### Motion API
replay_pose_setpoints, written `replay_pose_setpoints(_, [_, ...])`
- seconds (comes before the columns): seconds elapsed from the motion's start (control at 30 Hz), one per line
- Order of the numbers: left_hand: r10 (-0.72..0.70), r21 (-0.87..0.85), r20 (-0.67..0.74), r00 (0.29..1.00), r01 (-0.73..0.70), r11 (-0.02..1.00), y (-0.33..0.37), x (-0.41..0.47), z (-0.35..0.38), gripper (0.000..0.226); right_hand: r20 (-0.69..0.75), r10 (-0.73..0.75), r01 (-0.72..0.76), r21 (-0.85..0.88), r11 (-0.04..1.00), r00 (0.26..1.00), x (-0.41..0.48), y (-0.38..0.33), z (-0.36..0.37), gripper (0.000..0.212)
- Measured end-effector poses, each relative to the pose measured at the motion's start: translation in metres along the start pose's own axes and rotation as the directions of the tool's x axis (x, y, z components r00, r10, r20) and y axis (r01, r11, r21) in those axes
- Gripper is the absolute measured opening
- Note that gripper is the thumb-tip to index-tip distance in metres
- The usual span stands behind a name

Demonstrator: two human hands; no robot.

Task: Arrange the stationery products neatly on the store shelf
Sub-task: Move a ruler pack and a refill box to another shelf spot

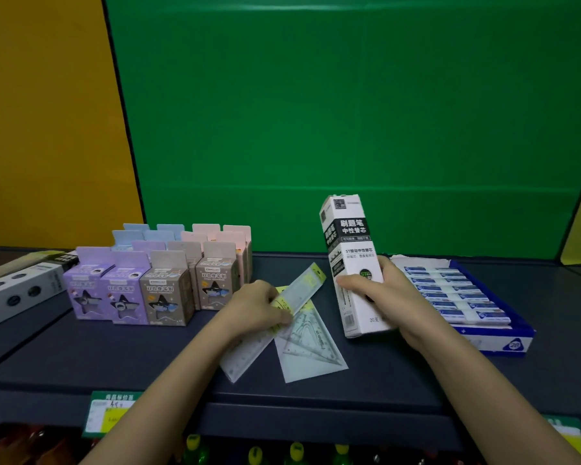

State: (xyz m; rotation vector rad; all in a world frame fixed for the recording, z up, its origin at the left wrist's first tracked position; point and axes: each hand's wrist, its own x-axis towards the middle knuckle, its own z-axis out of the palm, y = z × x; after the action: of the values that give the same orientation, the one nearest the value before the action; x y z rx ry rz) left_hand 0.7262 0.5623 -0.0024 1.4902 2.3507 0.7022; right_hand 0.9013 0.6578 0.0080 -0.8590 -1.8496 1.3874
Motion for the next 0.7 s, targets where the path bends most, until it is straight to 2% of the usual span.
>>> replay_pose_setpoints(0.1, [0.081,-0.146,-0.018,0.997,-0.083,0.986,0.003,-0.011,-0.004,0.024,0.008,-0.017,0.016,0.045,0.999,1.0,-0.006,0.0,-0.004,0.052])
replay_pose_setpoints(0.2, [0.126,-0.345,-0.047,0.991,-0.135,0.929,0.009,-0.032,-0.015,0.022,0.01,-0.042,0.041,0.101,0.994,0.999,-0.014,-0.002,-0.005,0.052])
replay_pose_setpoints(0.3, [0.091,-0.62,-0.094,0.991,-0.13,0.774,0.008,-0.056,-0.027,0.02,0.017,-0.085,0.082,0.14,0.987,0.996,-0.023,-0.008,-0.001,0.064])
replay_pose_setpoints(0.4, [-0.001,-0.779,-0.185,0.983,-0.146,0.61,-0.002,-0.078,-0.043,0.017,0.038,-0.137,0.13,0.144,0.981,0.99,-0.029,-0.015,0.01,0.064])
replay_pose_setpoints(0.47, [-0.065,-0.805,-0.264,0.962,-0.183,0.565,-0.014,-0.093,-0.054,0.018,0.072,-0.169,0.157,0.142,0.977,0.983,-0.032,-0.022,0.021,0.06])
replay_pose_setpoints(0.53, [-0.129,-0.8,-0.34,0.932,-0.214,0.561,-0.029,-0.108,-0.065,0.02,0.11,-0.205,0.189,0.14,0.972,0.973,-0.037,-0.027,0.036,0.056])
replay_pose_setpoints(0.7, [-0.198,-0.726,-0.469,0.861,-0.248,0.641,-0.073,-0.148,-0.088,0.02,0.251,-0.287,0.26,0.137,0.956,0.924,-0.049,-0.044,0.084,0.057])
